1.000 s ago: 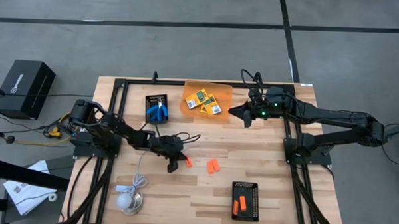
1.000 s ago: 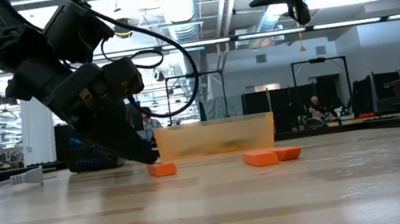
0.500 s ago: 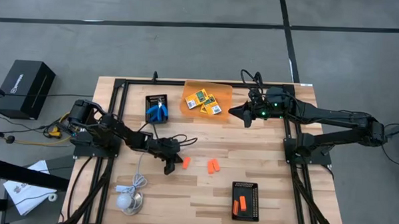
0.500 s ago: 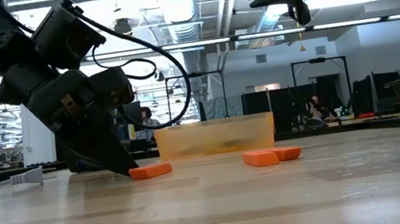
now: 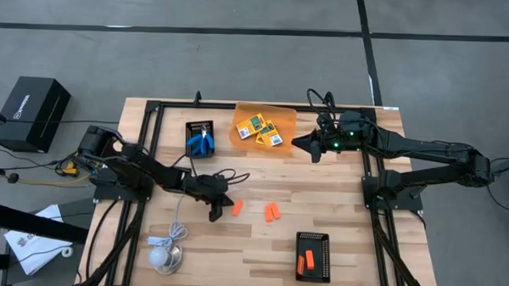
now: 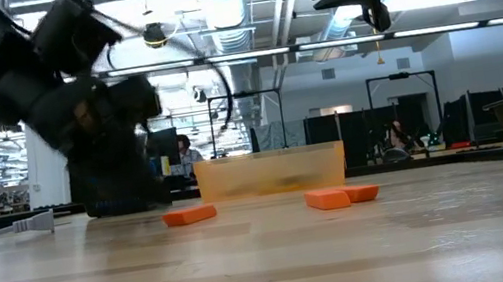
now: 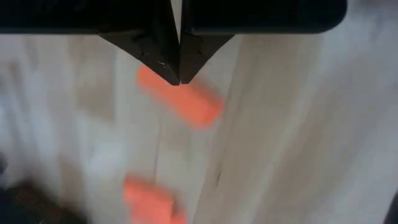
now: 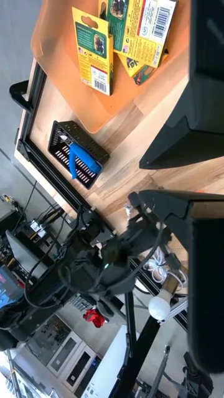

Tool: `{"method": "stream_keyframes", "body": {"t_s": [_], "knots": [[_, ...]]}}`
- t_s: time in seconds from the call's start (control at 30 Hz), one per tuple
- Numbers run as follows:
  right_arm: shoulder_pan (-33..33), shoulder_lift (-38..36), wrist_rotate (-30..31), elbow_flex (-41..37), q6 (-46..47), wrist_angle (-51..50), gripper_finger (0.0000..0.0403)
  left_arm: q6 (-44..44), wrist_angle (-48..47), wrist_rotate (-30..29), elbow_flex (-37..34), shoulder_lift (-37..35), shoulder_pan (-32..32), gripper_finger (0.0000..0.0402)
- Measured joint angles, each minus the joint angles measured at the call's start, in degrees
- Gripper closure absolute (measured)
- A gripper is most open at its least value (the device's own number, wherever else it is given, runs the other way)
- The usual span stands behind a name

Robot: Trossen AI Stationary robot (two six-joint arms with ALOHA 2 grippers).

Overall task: Pick & Place School Supplies
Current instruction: Put the eraser into the bottom black bin

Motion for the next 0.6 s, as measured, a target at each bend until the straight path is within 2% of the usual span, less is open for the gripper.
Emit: {"method": "stream_keyframes", "body": {"t_s": [0.2, 0.43, 0.6], "knots": [[0.00, 0.00, 0.02, 0.00, -0.06, 0.02, 0.0346, 2.10, 0.92, -1.23, 0.19, -2.77, 1.30, 0.0401], [0.00, 0.00, 0.02, 0.00, -0.30, 0.02, 0.0346, 2.14, 1.81, 2.33, 0.17, 2.88, 1.34, 0.0401], [0.00, 0.00, 0.02, 0.00, -0.30, 0.02, 0.0346, 2.16, 3.50, 3.11, 0.18, 3.93, 1.34, 0.0401]]}}
